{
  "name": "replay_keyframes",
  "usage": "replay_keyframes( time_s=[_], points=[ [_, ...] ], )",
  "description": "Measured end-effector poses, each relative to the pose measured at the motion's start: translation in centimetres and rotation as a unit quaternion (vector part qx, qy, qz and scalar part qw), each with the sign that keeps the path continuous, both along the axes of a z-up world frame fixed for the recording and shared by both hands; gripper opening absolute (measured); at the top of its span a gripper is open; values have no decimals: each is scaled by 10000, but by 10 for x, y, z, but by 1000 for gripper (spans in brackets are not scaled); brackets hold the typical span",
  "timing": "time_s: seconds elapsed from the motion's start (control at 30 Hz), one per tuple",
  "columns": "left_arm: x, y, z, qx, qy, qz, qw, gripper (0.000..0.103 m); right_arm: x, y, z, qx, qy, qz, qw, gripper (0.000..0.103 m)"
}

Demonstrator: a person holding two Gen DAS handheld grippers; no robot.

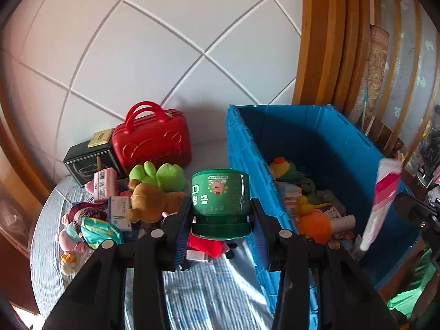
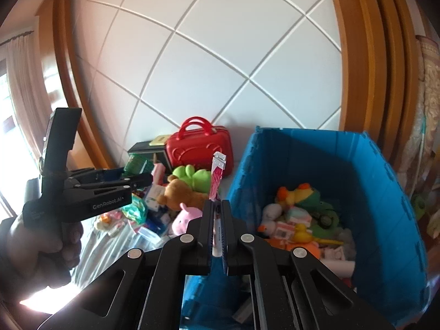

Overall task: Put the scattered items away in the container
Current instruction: 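Carry the green jar and ointment tube over the blue crate with both tools, then open both tools to drop the jar and tube into the crate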

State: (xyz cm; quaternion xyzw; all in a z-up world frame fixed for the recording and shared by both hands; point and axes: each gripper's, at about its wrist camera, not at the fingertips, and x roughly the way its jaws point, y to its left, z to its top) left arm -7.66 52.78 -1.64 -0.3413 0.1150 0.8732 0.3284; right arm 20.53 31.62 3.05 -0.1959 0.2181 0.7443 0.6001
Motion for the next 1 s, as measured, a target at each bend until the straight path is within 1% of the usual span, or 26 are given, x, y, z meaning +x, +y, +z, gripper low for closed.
replay_keyframes(
  time_s=[0.07, 0.2, 0.33, 0.43, 0.47, 0.5, 0.53, 0.57, 0.6, 0.63, 0.67, 0.83, 1.0],
  points=[
    [8, 20, 3, 20, 20, -163, 9999, 40, 21, -1, -1, 0, -60, -155, 9999, 1],
    [24, 59, 6, 17, 25, -519, 9986, 40, 61, -4, -4, -80, -42, -499, 9987, 1],
    [38, 88, 9, 2, 43, -808, 9967, 40, 90, -10, -7, -123, -37, -709, 9974, 1],
    [43, 105, 8, 12, -26, -948, 9955, 40, 105, -11, -11, -125, -10, -859, 9962, 2],
    [44, 110, 8, 47, -89, -1023, 9947, 40, 109, -10, -13, -131, 1, -913, 9957, 10],
    [45, 115, 7, 72, -171, -1102, 9937, 41, 114, -9, -15, -136, -3, -990, 9950, 20],
    [46, 119, 6, 54, -236, -1140, 9932, 45, 118, -8, -17, -147, 20, -1039, 9945, 61],
    [47, 122, 5, 46, -245, -1153, 9930, 64, 122, -9, -19, -134, 86, -1061, 9942, 99],
    [47, 123, 6, 99, -211, -1133, 9933, 88, 126, -10, -20, -76, 150, -1089, 9939, 102],
    [48, 122, 6, 157, -164, -1107, 9936, 95, 128, -10, -20, -65, 159, -1095, 9938, 102],
    [49, 122, 7, 204, -128, -1104, 9936, 98, 130, -8, -20, -76, 128, -1103, 9938, 102],
    [39, 116, 3, 212, -218, -955, 9950, 98, 139, -5, -23, -99, 184, -1159, 9930, 102],
    [22, 90, -4, 232, -284, -589, 9976, 98, 131, 3, -25, -100, 186, -997, 9948, 102]
  ],
)
